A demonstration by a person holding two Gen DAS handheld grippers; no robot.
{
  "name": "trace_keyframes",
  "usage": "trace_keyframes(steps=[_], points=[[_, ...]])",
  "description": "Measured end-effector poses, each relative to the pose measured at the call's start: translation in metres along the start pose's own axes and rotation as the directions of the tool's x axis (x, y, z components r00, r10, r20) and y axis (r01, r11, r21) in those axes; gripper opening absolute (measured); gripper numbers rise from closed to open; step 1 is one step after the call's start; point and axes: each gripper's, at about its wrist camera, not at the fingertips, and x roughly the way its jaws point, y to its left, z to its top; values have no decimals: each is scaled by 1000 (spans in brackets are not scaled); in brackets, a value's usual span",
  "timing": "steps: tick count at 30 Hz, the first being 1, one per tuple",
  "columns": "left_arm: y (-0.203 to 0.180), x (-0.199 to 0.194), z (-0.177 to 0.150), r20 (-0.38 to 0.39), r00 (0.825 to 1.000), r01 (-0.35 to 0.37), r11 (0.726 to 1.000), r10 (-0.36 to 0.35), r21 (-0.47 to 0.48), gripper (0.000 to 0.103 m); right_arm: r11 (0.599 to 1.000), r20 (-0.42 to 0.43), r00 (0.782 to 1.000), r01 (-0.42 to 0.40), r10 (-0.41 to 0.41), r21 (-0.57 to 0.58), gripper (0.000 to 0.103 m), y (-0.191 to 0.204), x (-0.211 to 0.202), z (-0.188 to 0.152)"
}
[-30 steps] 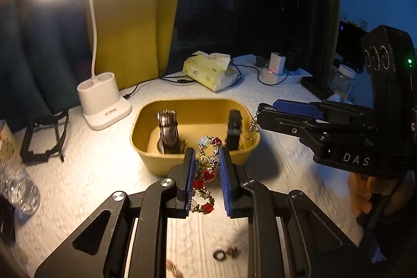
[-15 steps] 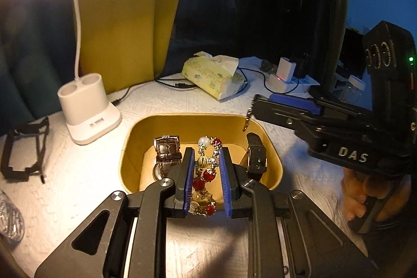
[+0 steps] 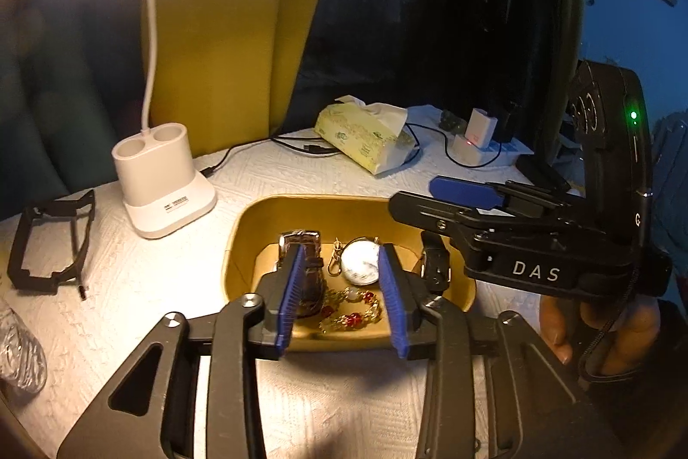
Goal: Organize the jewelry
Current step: 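Lower the bracelet into the tan box with the left gripper while the right gripper drops the pocket watch in, then move the left gripper back to the pink beaded bracelet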
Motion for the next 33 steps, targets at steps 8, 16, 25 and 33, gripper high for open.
trace_keyframes(steps=[8,16,25,33], points=[[6,-26,-12,11,999,-36,999,37,-29,48,999,-10,999,37,-37,11,58,7,-19,-9],[14,-56,-32,14,998,-63,996,64,-65,48,998,-27,997,66,-66,10,58,20,-41,-27],[25,-80,-60,5,995,-97,990,98,-105,48,997,-73,995,70,-71,-12,58,40,-52,-53],[33,-99,-83,-6,990,-141,982,141,-129,48,998,-130,990,50,-54,-36,58,59,-53,-76]])
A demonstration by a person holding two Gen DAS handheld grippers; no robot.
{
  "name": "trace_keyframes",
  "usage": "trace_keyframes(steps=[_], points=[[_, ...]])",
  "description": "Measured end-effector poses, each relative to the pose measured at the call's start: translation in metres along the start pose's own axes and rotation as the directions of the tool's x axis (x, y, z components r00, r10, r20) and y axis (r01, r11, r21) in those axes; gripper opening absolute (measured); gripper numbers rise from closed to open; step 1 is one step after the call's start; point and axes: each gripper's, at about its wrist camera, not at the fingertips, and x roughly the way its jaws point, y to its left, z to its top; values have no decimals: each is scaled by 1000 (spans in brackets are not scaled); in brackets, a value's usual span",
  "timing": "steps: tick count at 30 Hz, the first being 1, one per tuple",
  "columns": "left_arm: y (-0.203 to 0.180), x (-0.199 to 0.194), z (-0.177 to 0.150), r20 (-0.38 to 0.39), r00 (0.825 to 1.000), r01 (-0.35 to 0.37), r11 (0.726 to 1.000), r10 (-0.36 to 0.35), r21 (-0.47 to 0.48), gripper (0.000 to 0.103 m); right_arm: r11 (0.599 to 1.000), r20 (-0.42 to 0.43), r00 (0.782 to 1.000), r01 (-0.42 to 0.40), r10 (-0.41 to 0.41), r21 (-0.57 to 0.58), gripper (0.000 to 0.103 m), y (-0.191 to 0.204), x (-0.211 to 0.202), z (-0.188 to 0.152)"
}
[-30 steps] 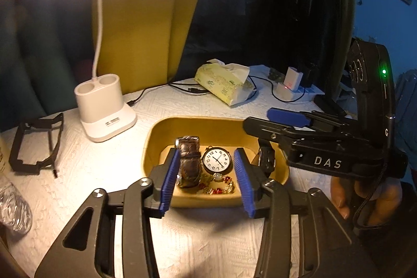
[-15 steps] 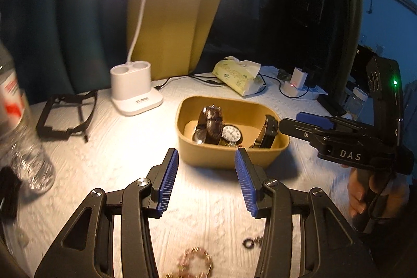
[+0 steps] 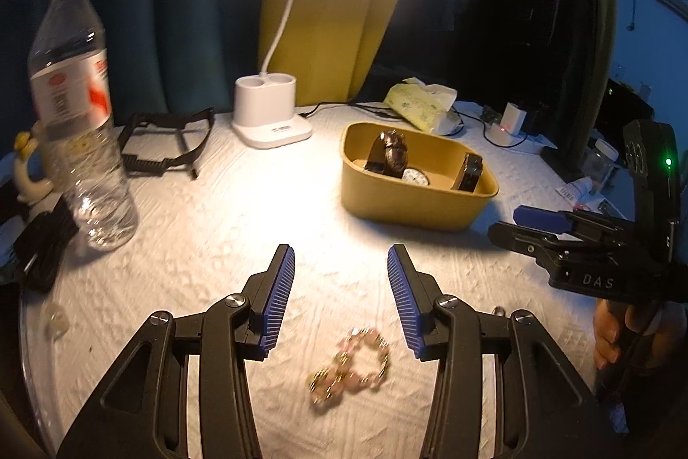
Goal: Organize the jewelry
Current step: 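Move the left gripper back to the pink beaded bracelet, then grasp the pink beaded bracelet with the left gripper while the right gripper grasps a silver ring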
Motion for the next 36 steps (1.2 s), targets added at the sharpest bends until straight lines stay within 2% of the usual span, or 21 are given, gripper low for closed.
trace_keyframes(steps=[11,18,23,33,35,36], points=[[7,-8,-24,-34,999,-15,1000,14,-23,48,999,-55,998,-5,3,-34,58,14,0,-28],[2,-4,-34,-82,997,14,1000,-15,-15,48,1000,-73,997,12,-13,-13,58,7,-3,-41],[-2,2,-36,-125,992,-25,1000,25,5,48,1000,-67,998,14,-14,2,58,2,-5,-43],[-7,12,-41,-193,979,-52,997,61,49,48,999,-59,998,-10,12,40,58,-9,-7,-44],[-9,17,-42,-214,974,-59,996,71,62,46,999,-55,998,-20,22,49,58,-11,-7,-44],[-10,19,-41,-223,972,-57,996,70,66,40,999,-53,998,-21,24,49,58,-12,-8,-44]])
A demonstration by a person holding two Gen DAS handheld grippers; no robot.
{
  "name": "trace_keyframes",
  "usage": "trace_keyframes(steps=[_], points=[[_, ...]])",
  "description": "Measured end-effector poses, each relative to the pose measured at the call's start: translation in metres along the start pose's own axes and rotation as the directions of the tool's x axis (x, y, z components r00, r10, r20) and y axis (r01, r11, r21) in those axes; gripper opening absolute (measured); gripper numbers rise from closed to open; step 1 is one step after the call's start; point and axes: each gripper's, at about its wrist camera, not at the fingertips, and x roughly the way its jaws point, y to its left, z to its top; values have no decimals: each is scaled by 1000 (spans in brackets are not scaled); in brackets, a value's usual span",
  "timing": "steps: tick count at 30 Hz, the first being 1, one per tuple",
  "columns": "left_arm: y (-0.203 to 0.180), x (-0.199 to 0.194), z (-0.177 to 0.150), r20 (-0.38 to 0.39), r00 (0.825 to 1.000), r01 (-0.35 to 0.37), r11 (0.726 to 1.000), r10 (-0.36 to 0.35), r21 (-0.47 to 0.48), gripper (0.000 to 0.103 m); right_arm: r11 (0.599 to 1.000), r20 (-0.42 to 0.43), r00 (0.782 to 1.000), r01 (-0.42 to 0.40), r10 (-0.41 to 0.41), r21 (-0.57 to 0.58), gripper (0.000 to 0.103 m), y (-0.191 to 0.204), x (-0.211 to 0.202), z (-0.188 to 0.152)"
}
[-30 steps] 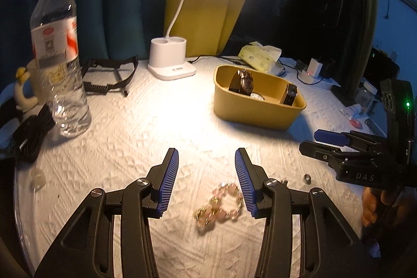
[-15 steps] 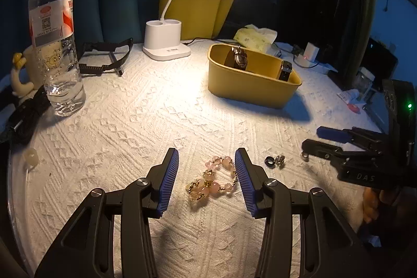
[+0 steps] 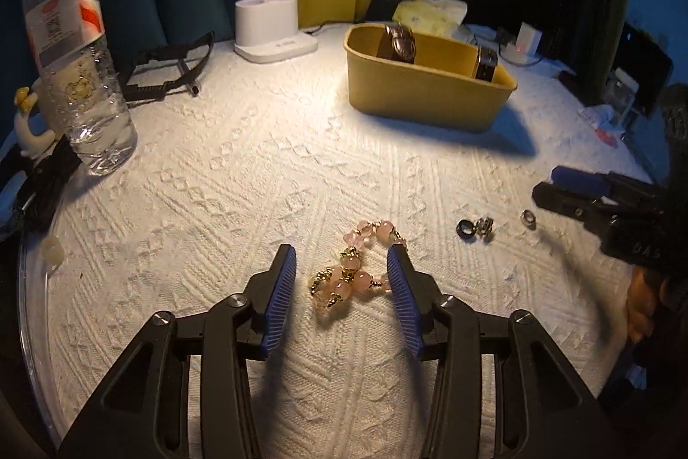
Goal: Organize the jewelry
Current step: 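Grasp the pink beaded bracelet with the left gripper while the right gripper grasps a silver ring, then lower the pink bracelet into the tan box with the left gripper while the right gripper drops the ring in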
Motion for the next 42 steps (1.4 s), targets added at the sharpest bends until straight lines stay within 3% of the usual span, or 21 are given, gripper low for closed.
trace_keyframes(steps=[8,9,10,19,24,29,42], points=[[-6,10,6,-21,1000,-23,1000,23,10,22,1000,-9,1000,-14,14,-5,58,-3,-4,-4],[-7,9,6,-15,1000,-23,1000,23,16,13,1000,-6,1000,-18,17,-11,58,-2,-5,-6],[-9,8,6,-10,1000,-21,1000,21,23,11,1000,-3,1000,-24,24,-18,58,-1,-7,-7],[-14,-7,3,53,999,10,1000,-11,22,11,993,-41,998,-47,42,-110,57,22,0,-12],[-10,-15,3,95,994,50,999,-50,6,11,990,-62,998,-27,18,-142,42,28,8,-10],[-6,-23,5,142,987,72,997,-70,-5,11,986,-62,998,5,-15,-164,13,31,11,-8],[1,-36,22,212,973,89,996,-87,-1,11,988,-3,1000,8,-8,-157,13,32,-2,10]])
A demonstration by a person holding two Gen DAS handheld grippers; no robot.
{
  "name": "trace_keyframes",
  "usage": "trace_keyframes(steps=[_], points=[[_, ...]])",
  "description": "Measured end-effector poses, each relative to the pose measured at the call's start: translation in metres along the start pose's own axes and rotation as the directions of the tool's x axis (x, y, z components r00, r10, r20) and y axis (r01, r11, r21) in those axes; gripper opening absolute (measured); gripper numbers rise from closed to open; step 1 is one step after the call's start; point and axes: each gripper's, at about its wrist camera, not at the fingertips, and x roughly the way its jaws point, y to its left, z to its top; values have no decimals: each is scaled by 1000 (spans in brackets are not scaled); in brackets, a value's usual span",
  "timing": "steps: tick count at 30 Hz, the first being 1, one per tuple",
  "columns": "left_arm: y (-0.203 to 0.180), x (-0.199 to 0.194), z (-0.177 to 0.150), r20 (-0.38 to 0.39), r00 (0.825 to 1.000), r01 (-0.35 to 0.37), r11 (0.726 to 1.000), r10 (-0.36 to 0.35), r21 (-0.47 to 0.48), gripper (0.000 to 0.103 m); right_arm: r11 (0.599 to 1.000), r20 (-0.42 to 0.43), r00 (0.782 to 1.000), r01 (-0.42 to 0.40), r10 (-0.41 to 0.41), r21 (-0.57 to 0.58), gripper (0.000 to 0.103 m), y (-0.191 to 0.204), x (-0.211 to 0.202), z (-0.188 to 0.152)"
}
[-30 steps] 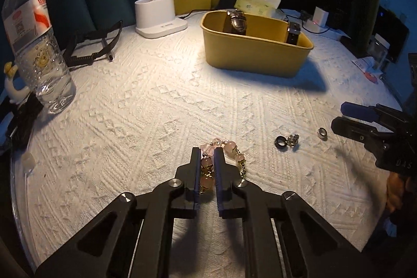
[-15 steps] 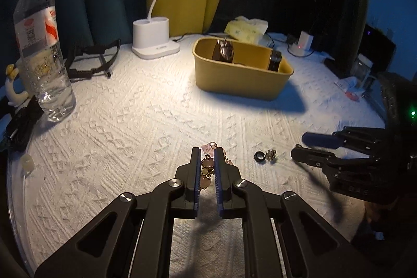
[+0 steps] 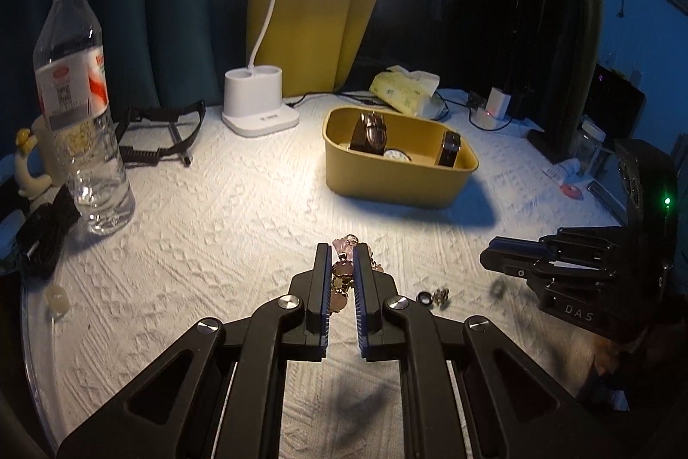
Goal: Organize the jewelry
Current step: 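Lower the pink bracelet into the tan box with the left gripper while the right gripper drops the ring in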
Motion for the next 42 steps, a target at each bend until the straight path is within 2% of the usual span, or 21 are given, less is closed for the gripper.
trace_keyframes(steps=[16,29,42], points=[[-22,10,41,74,997,23,997,-29,74,11,1000,105,994,1,-4,27,13,-22,-10,40],[-47,33,65,86,995,32,989,-45,144,11,998,149,989,0,-10,64,13,-49,-7,54],[-60,67,82,74,996,38,984,-51,172,11,995,173,985,-4,-13,98,13,-77,5,63]])
